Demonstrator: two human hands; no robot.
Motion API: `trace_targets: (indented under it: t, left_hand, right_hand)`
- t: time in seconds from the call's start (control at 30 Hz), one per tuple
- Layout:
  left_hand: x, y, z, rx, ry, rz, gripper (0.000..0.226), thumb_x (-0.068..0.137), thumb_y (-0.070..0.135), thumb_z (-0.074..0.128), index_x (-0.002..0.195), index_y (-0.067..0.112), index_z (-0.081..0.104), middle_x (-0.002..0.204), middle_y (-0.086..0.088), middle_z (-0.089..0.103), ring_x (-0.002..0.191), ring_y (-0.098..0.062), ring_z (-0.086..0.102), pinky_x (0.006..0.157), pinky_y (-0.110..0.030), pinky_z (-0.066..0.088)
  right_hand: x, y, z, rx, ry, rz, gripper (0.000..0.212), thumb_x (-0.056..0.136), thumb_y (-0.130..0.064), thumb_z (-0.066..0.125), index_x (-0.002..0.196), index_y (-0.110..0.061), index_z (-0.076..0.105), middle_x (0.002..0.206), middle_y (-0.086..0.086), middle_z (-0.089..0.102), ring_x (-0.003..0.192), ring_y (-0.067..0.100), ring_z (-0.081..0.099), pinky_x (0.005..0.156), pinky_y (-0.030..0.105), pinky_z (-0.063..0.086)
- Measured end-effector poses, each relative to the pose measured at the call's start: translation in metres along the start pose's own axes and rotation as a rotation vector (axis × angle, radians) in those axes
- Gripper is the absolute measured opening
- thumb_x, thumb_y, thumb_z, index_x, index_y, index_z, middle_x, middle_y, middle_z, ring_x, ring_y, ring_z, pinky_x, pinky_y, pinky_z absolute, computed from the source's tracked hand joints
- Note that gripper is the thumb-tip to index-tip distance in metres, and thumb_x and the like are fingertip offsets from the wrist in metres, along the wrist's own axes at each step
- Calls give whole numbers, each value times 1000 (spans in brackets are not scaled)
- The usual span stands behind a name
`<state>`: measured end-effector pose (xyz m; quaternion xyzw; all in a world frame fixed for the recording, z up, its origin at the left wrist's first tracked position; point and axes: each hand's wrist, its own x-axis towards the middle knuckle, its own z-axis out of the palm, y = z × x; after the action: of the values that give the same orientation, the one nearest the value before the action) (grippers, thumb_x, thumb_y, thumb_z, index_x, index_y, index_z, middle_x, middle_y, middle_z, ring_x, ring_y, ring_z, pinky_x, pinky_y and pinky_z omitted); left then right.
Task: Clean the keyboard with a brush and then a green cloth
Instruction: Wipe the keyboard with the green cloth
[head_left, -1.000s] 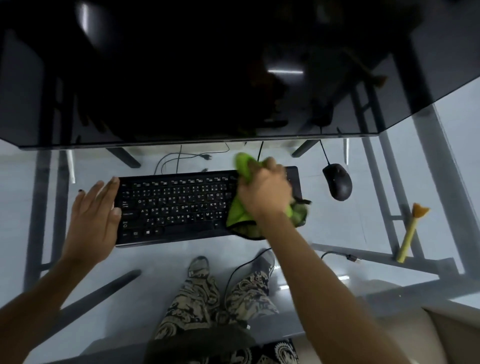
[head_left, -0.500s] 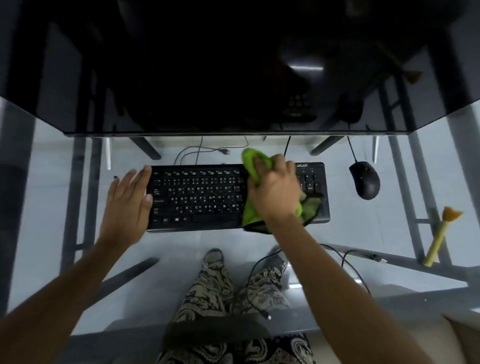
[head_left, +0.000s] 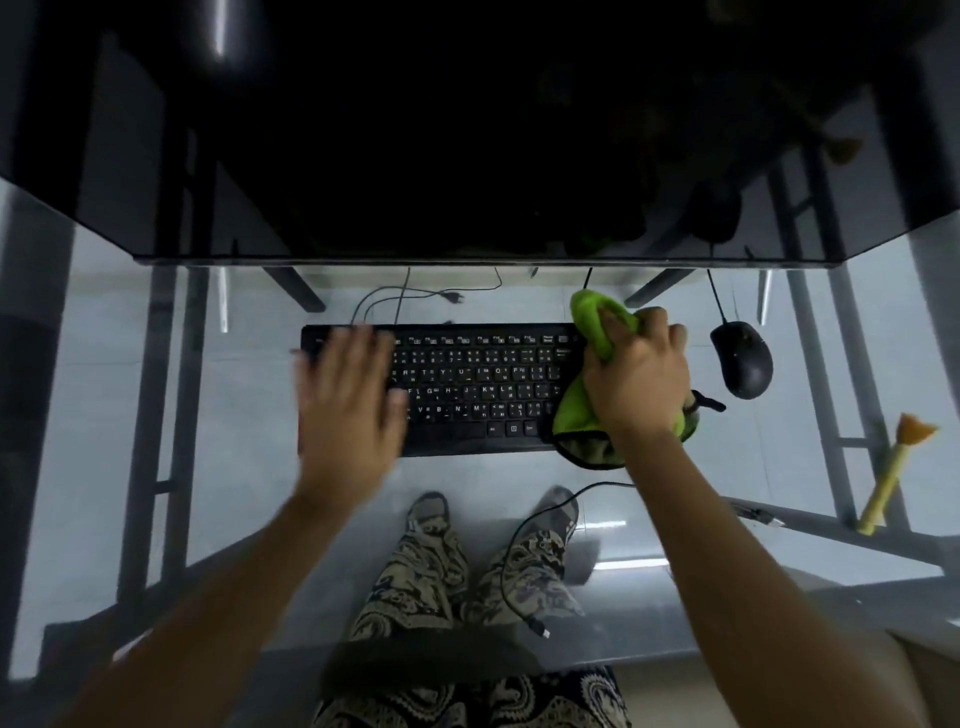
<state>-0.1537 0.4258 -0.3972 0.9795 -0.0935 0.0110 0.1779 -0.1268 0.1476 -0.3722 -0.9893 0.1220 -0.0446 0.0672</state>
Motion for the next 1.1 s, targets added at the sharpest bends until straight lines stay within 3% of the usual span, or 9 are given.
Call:
trace_targets:
  t: [0.1,0.27,0.33,0.43,0.5,0.7,0.83,1.0,1.1]
  left_hand:
    - [-2,49,30,186,-116,311,70,94,62,32,147,15,36,155,-10,30,143,-28,26,115,-59,8]
    - [-14,40,53,260,-44,327,78,86,67,44,136,7,46,146,-13,46,139,-30,34,114,-59,18]
    - [-14,37,50,270,-22,320,85,86,71,43,139,5,45,148,-12,43,138,-30,38,113,-59,22]
    - [-10,41,48,274,-7,303,90,85,74,42,141,4,44,149,-11,41,137,-30,40,112,-59,25]
    - [-11,44,49,272,9,302,90,85,75,42,141,4,45,149,-11,42,137,-30,40,111,-58,27]
    - [-12,41,55,237,71,334,83,88,70,41,137,4,50,147,-11,45,137,-29,39,111,-58,27]
    - [-14,41,54,257,108,325,88,84,74,45,140,6,47,148,-10,44,136,-29,41,110,-58,30]
    - [-11,40,55,264,104,312,90,83,75,46,141,7,45,150,-9,41,138,-28,38,110,-57,30]
    - [-15,41,56,262,124,326,89,83,75,47,141,7,46,149,-9,41,138,-29,38,110,-56,31]
  right_hand:
    - [-7,-28,-6,-3,-4,-12,38,77,-21,67,115,-17,67,101,17,58,88,38,53,65,40,49]
    - [-36,-64,0,0,-164,-407,37,80,-27,62,117,-20,62,104,14,57,90,36,55,64,41,54]
    - [-17,-38,-5,-44,-221,-368,41,84,-31,61,124,-24,57,110,13,56,96,35,56,62,40,54]
    - [10,9,-14,-78,-166,-103,41,88,-32,58,128,-23,57,110,15,54,99,37,54,63,35,46]
    - [11,-3,-17,-56,-149,-21,39,88,-32,56,126,-23,59,109,14,54,100,36,53,66,36,46]
    - [-8,-57,-6,26,-196,-383,39,86,-33,60,124,-25,60,110,10,54,99,30,54,69,41,57]
    - [14,29,-10,32,-138,-178,43,86,-33,61,128,-23,59,112,16,56,98,36,52,68,41,53]
    - [1,92,-15,-21,-114,-253,47,84,-41,50,121,-17,66,100,16,58,86,37,55,58,37,50]
    - [-14,104,-17,-19,-168,-150,42,87,-40,54,115,-12,68,102,16,59,92,40,55,60,42,54]
